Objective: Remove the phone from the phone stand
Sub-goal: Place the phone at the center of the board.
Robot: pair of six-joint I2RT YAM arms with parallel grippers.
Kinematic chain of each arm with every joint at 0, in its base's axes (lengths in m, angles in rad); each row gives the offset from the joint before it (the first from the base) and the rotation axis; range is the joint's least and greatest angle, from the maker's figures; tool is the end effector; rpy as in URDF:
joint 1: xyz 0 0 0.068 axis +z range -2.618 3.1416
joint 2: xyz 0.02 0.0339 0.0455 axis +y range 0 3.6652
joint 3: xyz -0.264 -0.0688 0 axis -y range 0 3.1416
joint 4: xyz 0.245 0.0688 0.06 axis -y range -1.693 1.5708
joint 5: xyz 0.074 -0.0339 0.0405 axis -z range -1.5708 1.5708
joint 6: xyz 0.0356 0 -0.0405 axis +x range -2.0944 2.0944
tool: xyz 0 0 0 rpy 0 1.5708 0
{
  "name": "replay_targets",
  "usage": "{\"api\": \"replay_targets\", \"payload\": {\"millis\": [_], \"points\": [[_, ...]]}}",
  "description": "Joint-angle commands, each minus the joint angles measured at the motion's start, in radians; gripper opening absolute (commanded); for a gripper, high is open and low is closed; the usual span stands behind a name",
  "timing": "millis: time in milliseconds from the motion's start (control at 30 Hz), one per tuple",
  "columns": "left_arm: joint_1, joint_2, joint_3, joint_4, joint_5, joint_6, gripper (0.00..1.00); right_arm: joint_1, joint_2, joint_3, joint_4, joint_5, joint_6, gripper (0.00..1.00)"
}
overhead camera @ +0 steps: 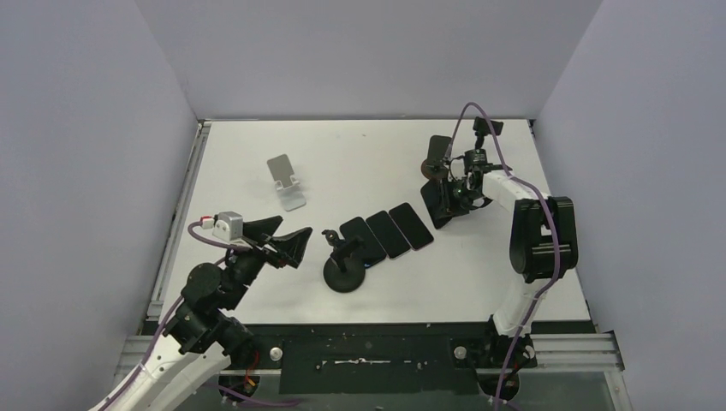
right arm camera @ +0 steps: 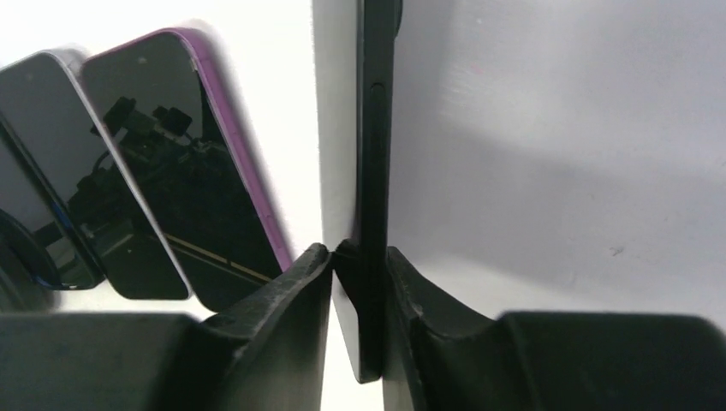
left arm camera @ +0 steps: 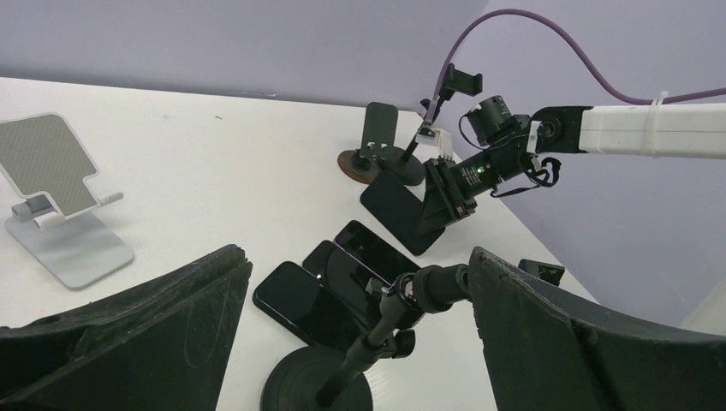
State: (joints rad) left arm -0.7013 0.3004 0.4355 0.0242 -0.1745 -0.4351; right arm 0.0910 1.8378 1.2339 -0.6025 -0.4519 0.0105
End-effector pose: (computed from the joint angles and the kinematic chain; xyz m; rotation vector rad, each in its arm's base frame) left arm 0.0882 -0.0664 0.3014 0.0451 1.4635 -0.8124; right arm 0.3603 0.0485 0.1793 -0.2254 2.7236 0.6524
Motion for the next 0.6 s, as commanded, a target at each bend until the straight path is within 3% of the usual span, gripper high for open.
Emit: {"api": "replay_targets", "payload": {"millis": [0, 267, 567], "points": [[0.002, 0.034, 0.037, 0.010, -0.023, -0.008, 0.97, -0.024, 0.044, -0.037, 0.013, 0.099, 0.018, 0.30], [0.005, 0.074, 0.050, -0.012, -0.031, -0.026, 0.97, -0.052, 0.036, -0.067, 0.036, 0.173, 0.049, 0.48], [0.008, 0.069, 0.050, -0.023, -0.068, -0.033, 0.97, -0.064, -0.036, -0.127, 0.064, 0.271, 0.091, 0.62]]}}
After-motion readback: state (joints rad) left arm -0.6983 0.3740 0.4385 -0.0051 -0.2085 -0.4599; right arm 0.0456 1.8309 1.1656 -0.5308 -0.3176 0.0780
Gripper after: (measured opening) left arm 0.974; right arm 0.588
